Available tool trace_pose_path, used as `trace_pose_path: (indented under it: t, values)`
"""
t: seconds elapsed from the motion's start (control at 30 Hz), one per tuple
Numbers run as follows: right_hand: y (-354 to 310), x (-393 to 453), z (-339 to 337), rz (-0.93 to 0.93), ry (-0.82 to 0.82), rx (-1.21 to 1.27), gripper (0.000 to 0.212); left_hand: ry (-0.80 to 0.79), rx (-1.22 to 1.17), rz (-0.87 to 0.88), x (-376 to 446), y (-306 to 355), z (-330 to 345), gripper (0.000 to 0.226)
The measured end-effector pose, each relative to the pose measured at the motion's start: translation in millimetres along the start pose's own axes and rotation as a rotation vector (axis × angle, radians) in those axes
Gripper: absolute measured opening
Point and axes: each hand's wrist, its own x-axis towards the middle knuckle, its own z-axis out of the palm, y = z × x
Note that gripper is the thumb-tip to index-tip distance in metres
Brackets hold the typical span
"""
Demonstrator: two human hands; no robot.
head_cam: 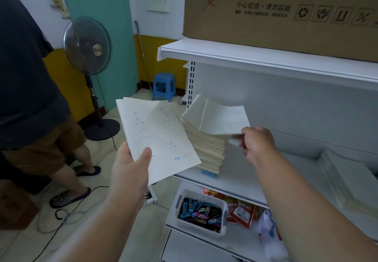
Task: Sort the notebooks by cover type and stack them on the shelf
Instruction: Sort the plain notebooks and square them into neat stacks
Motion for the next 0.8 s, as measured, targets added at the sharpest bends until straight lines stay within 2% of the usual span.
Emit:
trace_pose_path:
  t: [0.03,0.1,0.2,0.27,0.37,0.5,0.6,0.63,0.7,0.73,0.8]
  values:
    - [-1.7,-7.3,-1.3,0.057,-0.054,0.204,0.013,0.004,0.006,0.004,0.5,0.6,0.8,0.019]
    - [-2.7,-25.9,-4.7,0.116,-0.168,0.406,0.018,0.003,-0.004,0.007,0.7,2.4,2.6,0.015]
    - [4.8,-64.1,-9.6,0.163,-0.307,0.386,0.008,-0.011,-0.06,-0.013,0.1,3.3,5.7,0.01]
    - [17.2,-85.2,-9.4,0.139,-0.415,0.288,0.013,-0.029,-0.102,-0.024,-1.4,4.1,7.6,0.014]
    - [24.5,-109.9,-7.5,-0.003,-0.535,0.018,0.021,-0.072,-0.129,-0.062,-4.4,3.3,7.9,0.027]
    - [16.0,-116.7,-12.2,-0.253,-0.492,-0.328,0.004,-0.14,-0.143,-0.044,-20.5,3.0,5.2,0.036]
    - [6.5,-102.4,-19.2,-0.313,-0.433,-0.497,0.039,-0.146,-0.185,0.017,-43.0,1.9,5.8,0.03]
    - [1.7,-97.6,-21.4,-0.296,-0.439,-0.469,0.048,-0.181,-0.202,0.023,-50.9,1.8,8.5,0.028]
    - [-5.5,-85.0,-28.8,-0.175,-0.484,-0.239,0.061,-0.295,-0.179,0.018,-63.7,-0.4,19.7,0.027]
    - [-5.8,-76.9,-33.8,-0.099,-0.499,-0.094,0.059,-0.346,-0.127,0.014,-68.6,-2.0,28.5,0.028]
    - [-4.1,-65.0,-50.9,-0.041,-0.499,0.157,0.032,-0.41,-0.017,-0.005,-76.4,-4.9,52.2,0.034]
